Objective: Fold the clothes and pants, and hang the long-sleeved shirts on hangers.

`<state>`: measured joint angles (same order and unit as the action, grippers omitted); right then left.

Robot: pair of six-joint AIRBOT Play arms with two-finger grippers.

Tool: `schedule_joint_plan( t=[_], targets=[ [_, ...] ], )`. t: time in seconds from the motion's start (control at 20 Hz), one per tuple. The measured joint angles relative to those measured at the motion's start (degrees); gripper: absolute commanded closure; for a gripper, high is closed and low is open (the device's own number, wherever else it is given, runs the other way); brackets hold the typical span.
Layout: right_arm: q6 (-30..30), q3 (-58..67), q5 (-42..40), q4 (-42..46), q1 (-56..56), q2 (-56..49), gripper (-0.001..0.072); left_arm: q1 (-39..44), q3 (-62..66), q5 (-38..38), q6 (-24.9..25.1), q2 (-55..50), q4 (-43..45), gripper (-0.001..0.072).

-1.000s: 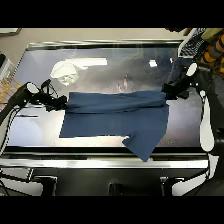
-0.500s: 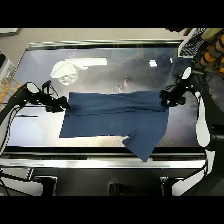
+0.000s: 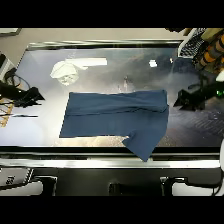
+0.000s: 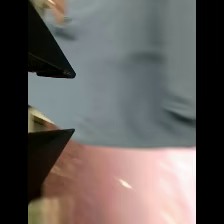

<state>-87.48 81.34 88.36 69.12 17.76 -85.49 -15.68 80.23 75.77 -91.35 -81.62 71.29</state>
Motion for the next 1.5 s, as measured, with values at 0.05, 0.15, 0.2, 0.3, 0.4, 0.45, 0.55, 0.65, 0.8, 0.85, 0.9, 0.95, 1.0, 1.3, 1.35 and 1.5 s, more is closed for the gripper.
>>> schedule_joint_plan(
  t=[0.05, 0.15, 0.2, 0.3, 0.4, 0.45, 0.55, 0.65, 0.8, 0.85, 0.9, 0.95, 1.0, 1.3, 1.35, 1.5],
  targets=[
    [0.61, -5.14, -1.53, -1.33, 0.57, 2.16, 0.0332, -0.68, -1.09, 0.17, -0.11, 0.94, 0.07, 0.0245],
    [2.03, -14.86, -5.66, -4.11, 1.2, 5.95, 0.0331, -1.44, -3.41, 0.31, -0.35, 2.08, 0.44, 0.0244],
    [2.62, -19.28, -7.1, -5.44, 1.36, 7.43, 0.0331, -1.62, -4.46, 0.31, -0.35, 2.47, 0.46, 0.0244],
    [3.54, -26.88, -9.46, -7.32, 1.64, 9.42, 0.0331, -1.64, -6.01, 0.33, -0.59, 2.78, 0.52, 0.0244],
    [4.59, -32.65, -10.4, -9.03, 1.73, 10.51, 0.0332, -1.46, -6.86, 0.33, -0.57, 2.78, 0.7, 0.0245],
    [5.03, -34.69, -10.84, -9.4, 1.79, 10.8, 0.0332, -1.36, -7.1, 0.31, -0.57, 2.78, 0.68, 0.0244],
    [6.03, -37.86, -11.43, -10.08, 1.81, 11.17, 0.0332, -1.03, -7.43, 0.31, -0.57, 2.75, 0.66, 0.0245],
    [7.08, -40.0, -12.0, -10.29, 1.81, 11.37, 0.0332, -0.66, -7.61, 0.31, -0.57, 2.73, 0.68, 0.0245],
    [8.26, -41.9, -13.07, -10.47, 1.81, 11.47, 0.0332, -0.37, -7.74, 0.09, -0.57, 2.71, 0.68, 0.0244],
    [8.48, -42.21, -13.64, -10.49, 1.81, 11.52, 0.0333, -0.31, -7.74, 0.02, -0.57, 2.71, 0.7, 0.0244],
    [8.66, -42.47, -14.32, -10.69, 1.81, 11.52, 0.0333, -0.26, -7.76, -0.09, -0.59, 2.71, 0.68, 0.0244],
    [9.09, -42.62, -15.12, -11.04, 1.81, 11.52, 0.0333, -0.24, -7.76, -0.09, -0.63, 2.71, 0.68, 0.0244],
    [9.35, -42.75, -15.74, -11.56, 1.81, 11.52, 0.0334, -0.22, -7.74, -0.09, -0.74, 2.71, 0.68, 0.0244],
    [11.08, -45.79, -18.6, -16.04, 0.46, 11.58, 0.0337, -0.2, -7.76, -0.26, -1.95, 2.73, 0.68, 0.0233],
    [11.28, -46.58, -18.82, -16.33, -0.28, 11.61, 0.0339, -0.22, -7.76, -0.26, -2.12, 2.71, 0.7, 0.0232],
    [11.61, -48.19, -20.44, -16.52, -2.64, 11.63, 0.0516, -0.42, -8.02, 0.57, -2.71, 2.75, 0.79, 0.0167]
  ],
)
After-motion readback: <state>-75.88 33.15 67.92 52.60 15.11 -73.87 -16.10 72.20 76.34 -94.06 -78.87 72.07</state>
